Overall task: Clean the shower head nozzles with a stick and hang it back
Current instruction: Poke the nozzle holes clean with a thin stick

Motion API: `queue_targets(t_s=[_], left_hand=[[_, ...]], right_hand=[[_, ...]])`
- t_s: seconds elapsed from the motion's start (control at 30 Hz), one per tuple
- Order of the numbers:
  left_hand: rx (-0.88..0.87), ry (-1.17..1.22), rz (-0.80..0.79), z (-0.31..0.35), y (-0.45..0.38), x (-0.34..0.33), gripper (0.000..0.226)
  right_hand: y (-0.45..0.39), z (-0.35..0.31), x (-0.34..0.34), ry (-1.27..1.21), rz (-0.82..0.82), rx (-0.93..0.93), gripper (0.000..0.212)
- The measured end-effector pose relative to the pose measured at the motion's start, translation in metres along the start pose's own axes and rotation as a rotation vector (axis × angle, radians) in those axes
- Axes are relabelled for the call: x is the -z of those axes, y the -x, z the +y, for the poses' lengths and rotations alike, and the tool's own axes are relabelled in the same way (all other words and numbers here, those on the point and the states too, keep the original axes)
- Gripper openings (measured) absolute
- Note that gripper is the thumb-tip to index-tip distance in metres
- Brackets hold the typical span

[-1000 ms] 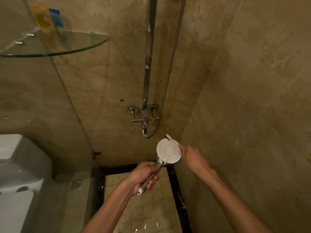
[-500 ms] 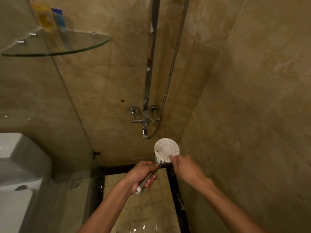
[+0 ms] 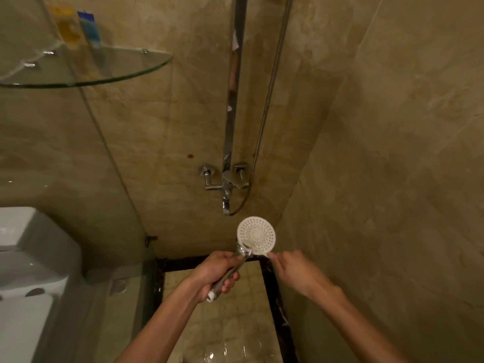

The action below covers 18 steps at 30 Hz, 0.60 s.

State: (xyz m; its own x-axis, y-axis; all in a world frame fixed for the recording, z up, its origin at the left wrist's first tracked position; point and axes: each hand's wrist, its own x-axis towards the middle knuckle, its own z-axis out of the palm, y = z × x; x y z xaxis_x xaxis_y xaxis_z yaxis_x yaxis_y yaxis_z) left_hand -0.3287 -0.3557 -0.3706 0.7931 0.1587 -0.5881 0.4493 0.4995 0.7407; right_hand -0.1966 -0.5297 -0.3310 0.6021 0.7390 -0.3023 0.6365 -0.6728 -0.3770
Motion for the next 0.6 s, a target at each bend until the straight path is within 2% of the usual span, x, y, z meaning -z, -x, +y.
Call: queue_targets(t_s=[0.13, 0.27, 0.37, 0.47, 0.6], left_hand=[[0.000, 0.016, 0.004, -0.006, -0.001, 0.001, 0.014], [-0.004, 0.041, 0.002, -0.003, -0.006, -0.003, 0.014], [-0.019, 0.040, 0.007, 0.001, -0.007, -0.002, 0.014], [-0.028, 0.038, -0.001, 0.004, -0.006, 0.000, 0.015], [-0.024, 0.060, -0.005, 0.001, -0.005, -0.003, 0.015]], right_hand=[[-0.006, 0.015, 0.019, 0.105, -0.005, -0.015, 0.050], [-0.011, 0.021, 0.028, 0.055, 0.088, -0.079, 0.043], [-0.001, 0.013, 0.011, -0.034, 0.077, -0.082, 0.047], [0.013, 0.010, -0.004, 0.031, 0.107, -0.039, 0.053], [0.007, 0.022, 0.012, 0.110, 0.125, -0.076, 0.047]])
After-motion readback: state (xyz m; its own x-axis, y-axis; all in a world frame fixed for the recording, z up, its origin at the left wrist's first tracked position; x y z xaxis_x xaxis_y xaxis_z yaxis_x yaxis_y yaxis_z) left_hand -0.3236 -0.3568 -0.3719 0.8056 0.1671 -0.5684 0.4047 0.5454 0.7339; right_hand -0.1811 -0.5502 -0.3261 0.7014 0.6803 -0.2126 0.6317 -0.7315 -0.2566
